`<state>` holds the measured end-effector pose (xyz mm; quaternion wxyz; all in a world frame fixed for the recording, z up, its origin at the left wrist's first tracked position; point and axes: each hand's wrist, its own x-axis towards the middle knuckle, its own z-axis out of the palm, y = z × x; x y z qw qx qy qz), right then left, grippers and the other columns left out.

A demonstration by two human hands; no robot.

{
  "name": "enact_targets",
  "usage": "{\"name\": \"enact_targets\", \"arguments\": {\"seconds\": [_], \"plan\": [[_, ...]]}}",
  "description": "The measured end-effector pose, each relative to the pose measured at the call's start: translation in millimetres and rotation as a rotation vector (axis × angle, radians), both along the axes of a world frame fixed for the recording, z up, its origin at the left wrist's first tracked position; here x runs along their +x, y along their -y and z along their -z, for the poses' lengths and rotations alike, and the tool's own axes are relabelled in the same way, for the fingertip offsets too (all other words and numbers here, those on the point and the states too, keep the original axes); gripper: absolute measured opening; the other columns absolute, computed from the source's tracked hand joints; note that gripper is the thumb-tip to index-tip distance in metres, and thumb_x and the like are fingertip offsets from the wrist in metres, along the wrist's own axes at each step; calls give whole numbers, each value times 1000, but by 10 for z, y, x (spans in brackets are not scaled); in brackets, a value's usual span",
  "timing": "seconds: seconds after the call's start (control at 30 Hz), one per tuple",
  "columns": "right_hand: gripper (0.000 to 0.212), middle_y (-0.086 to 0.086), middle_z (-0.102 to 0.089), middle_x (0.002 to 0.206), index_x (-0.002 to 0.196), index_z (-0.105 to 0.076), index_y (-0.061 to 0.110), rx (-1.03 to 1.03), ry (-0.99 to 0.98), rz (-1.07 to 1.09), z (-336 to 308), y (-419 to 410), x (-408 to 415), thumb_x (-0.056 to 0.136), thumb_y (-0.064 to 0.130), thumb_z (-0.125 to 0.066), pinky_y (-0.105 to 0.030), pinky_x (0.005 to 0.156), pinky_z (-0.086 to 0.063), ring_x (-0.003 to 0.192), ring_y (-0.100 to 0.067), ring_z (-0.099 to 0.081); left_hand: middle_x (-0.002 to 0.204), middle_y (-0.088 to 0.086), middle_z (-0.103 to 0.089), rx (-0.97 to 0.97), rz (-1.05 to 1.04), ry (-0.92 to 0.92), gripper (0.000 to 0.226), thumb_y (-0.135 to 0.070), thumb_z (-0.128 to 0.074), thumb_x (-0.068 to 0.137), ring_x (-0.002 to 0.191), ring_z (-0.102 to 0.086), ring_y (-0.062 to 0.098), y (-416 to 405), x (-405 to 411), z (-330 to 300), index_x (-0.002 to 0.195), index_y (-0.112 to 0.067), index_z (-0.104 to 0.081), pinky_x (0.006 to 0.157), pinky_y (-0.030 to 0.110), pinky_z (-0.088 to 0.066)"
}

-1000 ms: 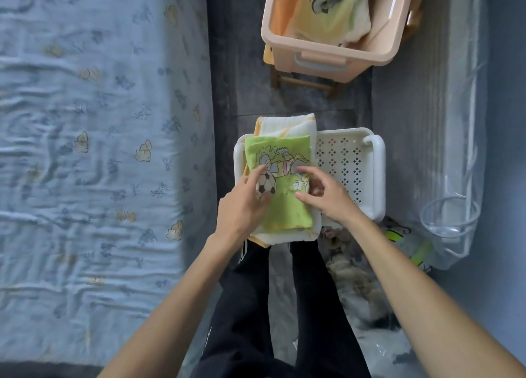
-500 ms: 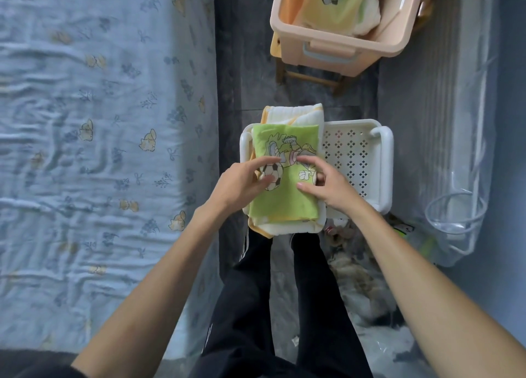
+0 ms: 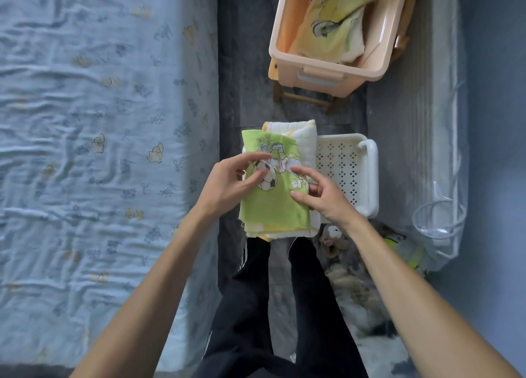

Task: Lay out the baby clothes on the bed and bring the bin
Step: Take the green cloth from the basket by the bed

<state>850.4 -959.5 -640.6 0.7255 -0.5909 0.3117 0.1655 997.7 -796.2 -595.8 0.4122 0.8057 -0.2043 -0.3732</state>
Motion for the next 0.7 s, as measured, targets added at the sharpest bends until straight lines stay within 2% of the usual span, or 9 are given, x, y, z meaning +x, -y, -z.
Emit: {"name": "enact_targets", "arguments": {"seconds": [0.1,0.17,0.27,0.33,0.37,0.4,0.47,0.57,0.7], "plan": [[46,1,-61,77,126,-54,26,5,26,18,-249,-59,-5,87,6,-64,-14,66,-47,70,-4,-60,104,-17,-70,-60,19,-21,24,-23,-66,87,92,-66,8,-66,35,-299,107,-36,-68,79,20,-51],[44,1,-54,68,126,-56,29,-20,45,13,-499,-40,40,87,11,-66,-17,67,-47,69,-8,-55,103,-10,-72,-92,-13,-75,25,-20,-67,87,92,-68,9,-130,83,-541,108,-32,-69,80,23,-53],[40,6,-35,56,120,-60,34,-91,93,17,-1084,57,209,85,17,-69,-19,65,-40,58,-8,-41,93,-9,-74,-172,-98,-129,21,-12,-66,87,82,-68,4,-231,177,-1026,105,-22,-71,72,18,-53],[39,-15,-52,63,118,-62,35,-115,157,-11,-1574,111,364,83,21,-71,-27,73,-45,65,-27,-51,86,-6,-73,-209,-129,-121,18,-10,-65,87,76,-64,3,-298,230,-1412,102,-18,-72,68,17,-50],[39,-23,-64,78,118,-63,33,-128,195,-25,-1831,132,450,82,21,-72,-29,78,-49,75,-35,-60,87,0,-74,-233,-151,-117,17,-11,-66,86,79,-64,7,-328,254,-1620,101,-17,-72,71,20,-51],[39,-20,-71,92,118,-63,30,-135,233,-29,-2096,141,533,82,18,-72,-29,80,-53,86,-31,-67,91,5,-73,-261,-176,-109,17,-11,-67,86,84,-66,12,-361,284,-1834,101,-17,-72,74,24,-52],[38,-11,-74,100,117,-63,26,-142,306,-44,-2601,136,694,82,13,-70,-27,76,-56,93,-22,-70,98,9,-73,-321,-226,-73,19,-11,-68,84,90,-67,17,-421,352,-2282,101,-17,-72,80,27,-53],[35,-9,-75,96,114,-65,21,-181,453,-94,-3373,77,920,82,9,-68,-23,70,-56,88,-17,-70,100,11,-73,-435,-282,15,22,-9,-70,81,89,-66,12,-516,418,-3019,102,-15,-72,78,22,-53],[31,-7,-76,90,110,-67,19,-211,666,-179,-4304,-19,1126,82,7,-67,-19,66,-55,81,-13,-70,99,7,-73,-553,-339,179,29,-21,-77,70,89,-66,10,-707,326,-3959,99,-20,-73,76,18,-50]]}}
